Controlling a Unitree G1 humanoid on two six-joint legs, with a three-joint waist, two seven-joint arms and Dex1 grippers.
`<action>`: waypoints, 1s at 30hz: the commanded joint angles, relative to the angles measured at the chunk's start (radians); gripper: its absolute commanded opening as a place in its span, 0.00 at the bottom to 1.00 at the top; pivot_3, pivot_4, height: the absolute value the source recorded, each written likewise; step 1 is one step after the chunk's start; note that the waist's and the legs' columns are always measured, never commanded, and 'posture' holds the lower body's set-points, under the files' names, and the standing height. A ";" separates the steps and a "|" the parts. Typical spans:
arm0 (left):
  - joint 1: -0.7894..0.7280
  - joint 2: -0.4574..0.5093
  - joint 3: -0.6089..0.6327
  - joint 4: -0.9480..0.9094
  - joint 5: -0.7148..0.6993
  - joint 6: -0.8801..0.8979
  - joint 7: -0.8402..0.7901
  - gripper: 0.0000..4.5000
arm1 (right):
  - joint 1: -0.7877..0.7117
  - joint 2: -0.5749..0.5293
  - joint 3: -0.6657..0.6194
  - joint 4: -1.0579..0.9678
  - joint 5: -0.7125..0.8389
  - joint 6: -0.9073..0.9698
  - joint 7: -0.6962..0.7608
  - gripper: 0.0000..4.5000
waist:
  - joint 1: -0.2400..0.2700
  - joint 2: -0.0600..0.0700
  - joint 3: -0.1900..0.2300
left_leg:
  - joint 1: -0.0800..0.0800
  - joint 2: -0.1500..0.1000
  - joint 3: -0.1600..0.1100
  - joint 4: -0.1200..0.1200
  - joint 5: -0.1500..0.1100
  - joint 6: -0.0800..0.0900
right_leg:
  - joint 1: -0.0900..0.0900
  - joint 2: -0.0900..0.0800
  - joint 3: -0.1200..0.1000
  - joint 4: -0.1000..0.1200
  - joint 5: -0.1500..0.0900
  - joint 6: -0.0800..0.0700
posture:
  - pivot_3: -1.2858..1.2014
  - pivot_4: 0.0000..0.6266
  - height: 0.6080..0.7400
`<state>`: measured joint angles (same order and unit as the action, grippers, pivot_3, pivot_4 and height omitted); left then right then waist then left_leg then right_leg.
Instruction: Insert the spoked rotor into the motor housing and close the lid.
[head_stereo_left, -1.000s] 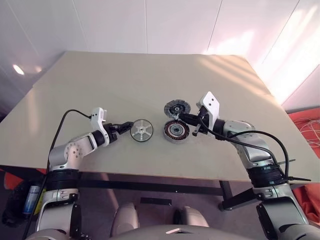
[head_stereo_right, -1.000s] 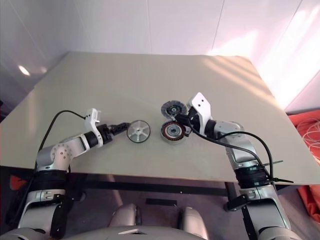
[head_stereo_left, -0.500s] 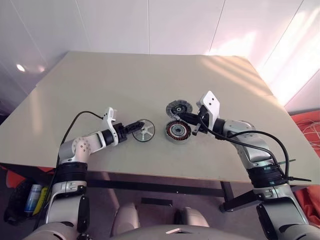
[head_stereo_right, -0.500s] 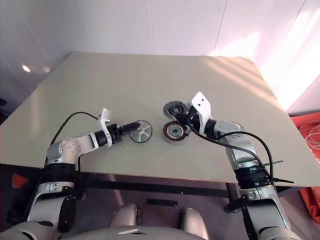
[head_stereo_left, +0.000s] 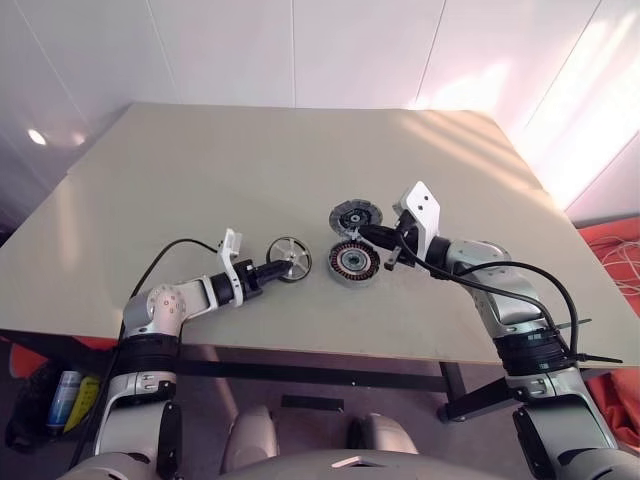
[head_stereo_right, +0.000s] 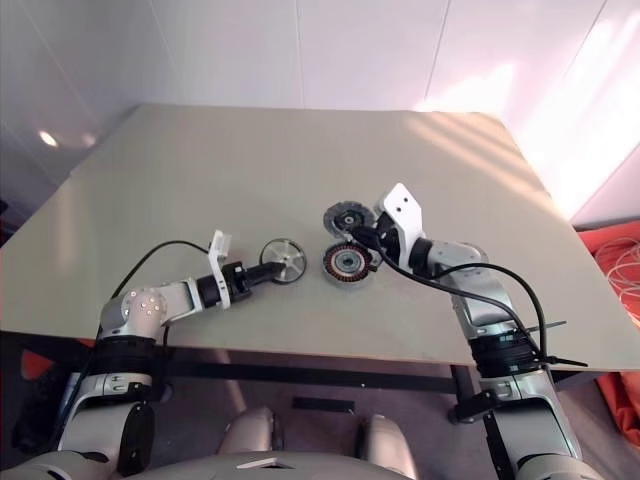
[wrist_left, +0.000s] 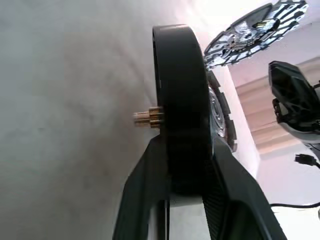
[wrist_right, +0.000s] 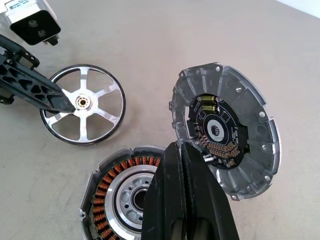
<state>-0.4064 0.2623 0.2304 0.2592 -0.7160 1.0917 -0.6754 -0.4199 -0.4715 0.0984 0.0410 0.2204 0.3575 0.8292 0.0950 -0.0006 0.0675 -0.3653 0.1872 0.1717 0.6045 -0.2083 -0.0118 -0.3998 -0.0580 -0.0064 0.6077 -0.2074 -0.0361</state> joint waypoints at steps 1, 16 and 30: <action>0.009 0.014 0.015 -0.033 -0.019 -0.001 -0.002 0.22 | -0.021 -0.005 -0.017 -0.029 0.011 -0.018 0.003 0.00 | -0.002 0.000 0.000 | 0.000 0.000 0.000 0.000 0.000 0.000 | 0.000 0.000 0.000 0.000 0.000 0.000 | 0.52 0.00 1.00; -0.101 -0.097 0.132 0.075 -0.155 0.002 0.023 0.09 | -0.035 -0.104 -0.071 0.028 -0.021 -0.049 -0.006 0.00 | 0.002 0.000 0.000 | -0.001 0.000 0.000 -0.001 0.000 0.000 | 0.000 0.000 -0.001 -0.001 0.000 0.000 | 0.52 0.00 1.00; -0.242 -0.228 0.156 0.288 -0.225 0.247 0.072 0.09 | 0.009 -0.282 -0.128 0.089 -0.080 -0.067 0.000 0.00 | -0.001 -0.001 0.001 | -0.002 0.000 0.002 -0.001 -0.001 0.003 | -0.001 0.000 -0.001 -0.001 0.000 0.000 | 0.52 0.00 1.00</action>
<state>-0.6190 0.0334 0.3741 0.5506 -0.9140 1.3195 -0.6006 -0.4067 -0.7383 0.0009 0.1453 0.1410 0.3095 0.8352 0.0938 -0.0015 0.0682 -0.3670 0.1870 0.1736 0.6039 -0.2094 -0.0085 -0.4008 -0.0577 -0.0074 0.6063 -0.2075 -0.0365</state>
